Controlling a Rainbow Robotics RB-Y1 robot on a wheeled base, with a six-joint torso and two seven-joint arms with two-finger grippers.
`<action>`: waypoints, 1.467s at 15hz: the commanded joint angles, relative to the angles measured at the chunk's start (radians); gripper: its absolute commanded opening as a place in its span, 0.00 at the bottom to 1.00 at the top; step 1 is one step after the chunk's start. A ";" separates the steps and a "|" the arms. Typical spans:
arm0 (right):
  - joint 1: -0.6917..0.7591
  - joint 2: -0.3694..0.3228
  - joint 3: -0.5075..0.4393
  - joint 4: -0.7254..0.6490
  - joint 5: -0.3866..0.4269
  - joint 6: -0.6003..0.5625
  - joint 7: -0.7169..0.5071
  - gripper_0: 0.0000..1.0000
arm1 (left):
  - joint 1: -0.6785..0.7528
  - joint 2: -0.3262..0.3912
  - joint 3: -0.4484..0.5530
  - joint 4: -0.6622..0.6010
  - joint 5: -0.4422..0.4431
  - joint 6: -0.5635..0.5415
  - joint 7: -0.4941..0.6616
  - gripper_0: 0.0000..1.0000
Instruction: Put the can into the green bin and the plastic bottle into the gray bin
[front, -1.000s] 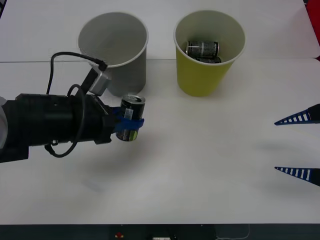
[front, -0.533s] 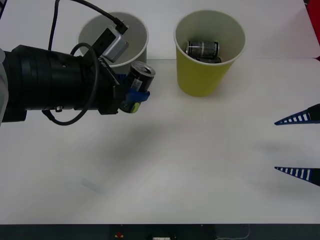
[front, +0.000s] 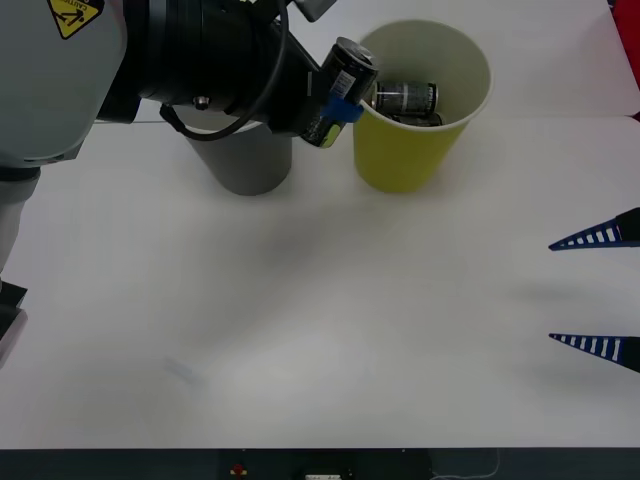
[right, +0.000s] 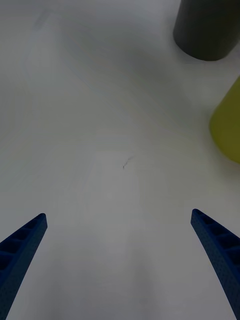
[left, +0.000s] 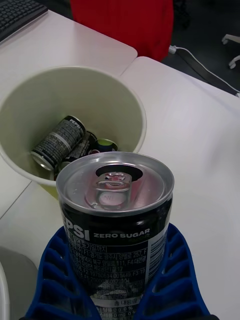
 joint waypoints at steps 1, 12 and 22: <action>0.000 0.000 0.000 0.000 0.000 0.000 0.000 1.00 | -0.142 -0.042 -0.082 0.173 -0.018 0.058 -0.002 0.00; 0.000 0.000 0.000 0.000 0.000 0.000 0.000 1.00 | -0.434 -0.242 -0.311 0.769 -0.095 0.426 -0.052 0.00; 0.000 0.000 0.000 0.000 0.000 0.000 0.000 1.00 | -0.383 -0.185 -0.303 0.670 -0.092 0.426 -0.137 1.00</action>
